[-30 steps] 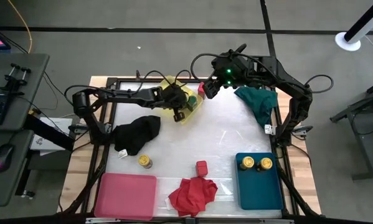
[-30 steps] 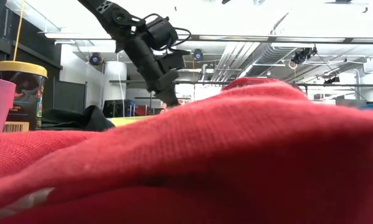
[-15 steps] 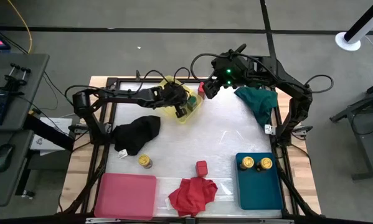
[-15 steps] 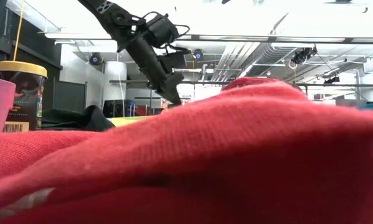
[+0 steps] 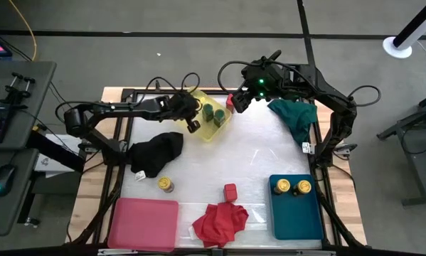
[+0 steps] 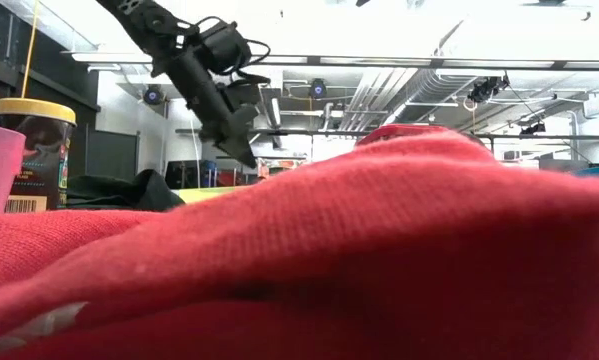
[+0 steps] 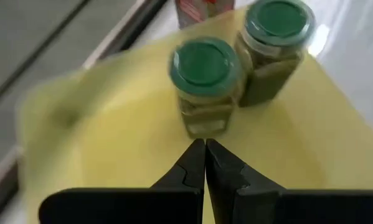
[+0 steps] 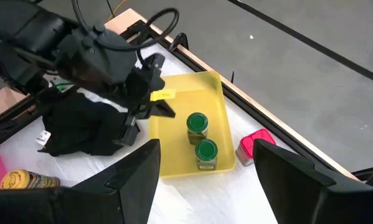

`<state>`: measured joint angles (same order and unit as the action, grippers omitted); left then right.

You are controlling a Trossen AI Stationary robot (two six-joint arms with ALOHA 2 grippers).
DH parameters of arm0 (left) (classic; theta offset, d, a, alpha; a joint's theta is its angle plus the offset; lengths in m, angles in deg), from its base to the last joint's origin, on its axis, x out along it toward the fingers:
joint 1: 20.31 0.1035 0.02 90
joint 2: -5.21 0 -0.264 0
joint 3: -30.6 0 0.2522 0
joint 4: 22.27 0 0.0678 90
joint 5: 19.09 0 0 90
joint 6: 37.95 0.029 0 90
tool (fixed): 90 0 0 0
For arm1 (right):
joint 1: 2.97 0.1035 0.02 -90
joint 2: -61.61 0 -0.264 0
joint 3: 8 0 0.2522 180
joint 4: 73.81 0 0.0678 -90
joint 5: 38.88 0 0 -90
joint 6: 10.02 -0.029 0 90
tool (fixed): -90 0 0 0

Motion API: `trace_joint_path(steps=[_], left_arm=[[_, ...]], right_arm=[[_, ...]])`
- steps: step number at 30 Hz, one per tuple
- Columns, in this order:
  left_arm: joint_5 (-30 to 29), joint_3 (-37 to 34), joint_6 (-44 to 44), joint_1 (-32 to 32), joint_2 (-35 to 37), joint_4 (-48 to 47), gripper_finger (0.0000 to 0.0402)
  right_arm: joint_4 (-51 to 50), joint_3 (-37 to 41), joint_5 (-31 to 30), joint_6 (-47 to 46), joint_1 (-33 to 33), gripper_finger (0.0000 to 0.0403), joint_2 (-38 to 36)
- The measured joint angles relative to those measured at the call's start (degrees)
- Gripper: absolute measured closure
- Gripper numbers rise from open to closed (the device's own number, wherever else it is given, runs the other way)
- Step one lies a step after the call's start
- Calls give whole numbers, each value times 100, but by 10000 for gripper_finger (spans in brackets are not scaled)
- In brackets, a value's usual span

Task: Sort spices by type
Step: Put the green seasoning bottle into the yellow bin

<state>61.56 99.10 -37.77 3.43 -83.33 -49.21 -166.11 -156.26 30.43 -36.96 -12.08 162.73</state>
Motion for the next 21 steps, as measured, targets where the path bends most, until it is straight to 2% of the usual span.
trace_joint_path(steps=[4, 9, 21], left_arm=[[59, -257, -169, -82, -25, 344, 401], [-281, -327, -113, -135, -290, 1070, 401], [-342, -330, -233, -212, -813, 1750, 401]], right_arm=[[0, 1, 2, 0, 0, 150, 0], [23, 1, 0, 0, 1, 150, 0], [88, -1, 2, -3, 1, 150, 0]])
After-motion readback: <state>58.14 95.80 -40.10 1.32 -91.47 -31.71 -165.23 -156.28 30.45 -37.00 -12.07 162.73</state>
